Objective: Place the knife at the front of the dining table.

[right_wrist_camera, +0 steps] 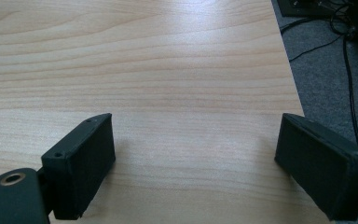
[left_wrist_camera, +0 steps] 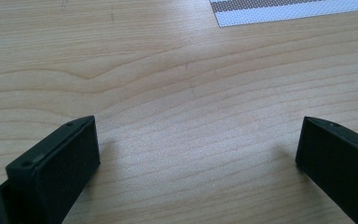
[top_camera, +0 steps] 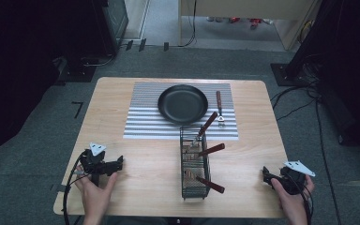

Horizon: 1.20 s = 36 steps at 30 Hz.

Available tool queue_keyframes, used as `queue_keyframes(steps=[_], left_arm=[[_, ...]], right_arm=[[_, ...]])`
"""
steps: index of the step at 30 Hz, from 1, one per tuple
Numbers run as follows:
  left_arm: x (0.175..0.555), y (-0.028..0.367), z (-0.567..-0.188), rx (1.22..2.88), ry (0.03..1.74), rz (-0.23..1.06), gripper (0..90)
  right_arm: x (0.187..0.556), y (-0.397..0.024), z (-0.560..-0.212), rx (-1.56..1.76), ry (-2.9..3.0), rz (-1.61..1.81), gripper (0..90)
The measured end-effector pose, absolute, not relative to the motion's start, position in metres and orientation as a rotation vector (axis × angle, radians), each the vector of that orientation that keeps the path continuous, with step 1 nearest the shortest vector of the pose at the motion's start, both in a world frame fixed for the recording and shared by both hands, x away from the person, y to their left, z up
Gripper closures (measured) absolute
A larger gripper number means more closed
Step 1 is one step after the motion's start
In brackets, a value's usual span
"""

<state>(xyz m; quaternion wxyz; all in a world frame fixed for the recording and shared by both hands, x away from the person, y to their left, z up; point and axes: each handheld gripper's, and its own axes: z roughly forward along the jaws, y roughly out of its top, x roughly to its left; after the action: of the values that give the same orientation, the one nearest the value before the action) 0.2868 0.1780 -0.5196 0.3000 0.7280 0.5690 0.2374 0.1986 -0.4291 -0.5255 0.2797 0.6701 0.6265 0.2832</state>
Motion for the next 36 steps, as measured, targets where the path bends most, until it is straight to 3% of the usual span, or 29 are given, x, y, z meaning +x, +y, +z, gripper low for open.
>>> queue_keyframes(steps=[13, 14, 16, 17, 24, 36], left_arm=[[0.288, 0.171, -0.509, 1.905, 1.544, 0.620, 0.0], [0.286, 0.167, -0.505, 1.892, 1.529, 0.642, 1.1], [0.284, 0.163, -0.500, 1.873, 1.513, 0.692, 11.6], [0.280, 0.154, -0.489, 1.826, 1.495, 0.768, 14.7], [0.284, 0.121, -0.449, 1.779, 1.349, 0.652, 14.6], [0.299, 0.054, -0.397, 1.818, 1.113, 0.579, 14.7]], right_arm=[[0.199, -0.429, -0.525, 1.797, 1.680, 0.760, 11.4], [0.199, -0.429, -0.525, 1.798, 1.680, 0.760, 11.4], [0.199, -0.429, -0.525, 1.798, 1.680, 0.760, 11.4], [0.199, -0.429, -0.525, 1.798, 1.680, 0.760, 11.4], [0.199, -0.429, -0.526, 1.795, 1.681, 0.760, 11.4], [0.199, -0.429, -0.526, 1.795, 1.681, 0.760, 11.4]])
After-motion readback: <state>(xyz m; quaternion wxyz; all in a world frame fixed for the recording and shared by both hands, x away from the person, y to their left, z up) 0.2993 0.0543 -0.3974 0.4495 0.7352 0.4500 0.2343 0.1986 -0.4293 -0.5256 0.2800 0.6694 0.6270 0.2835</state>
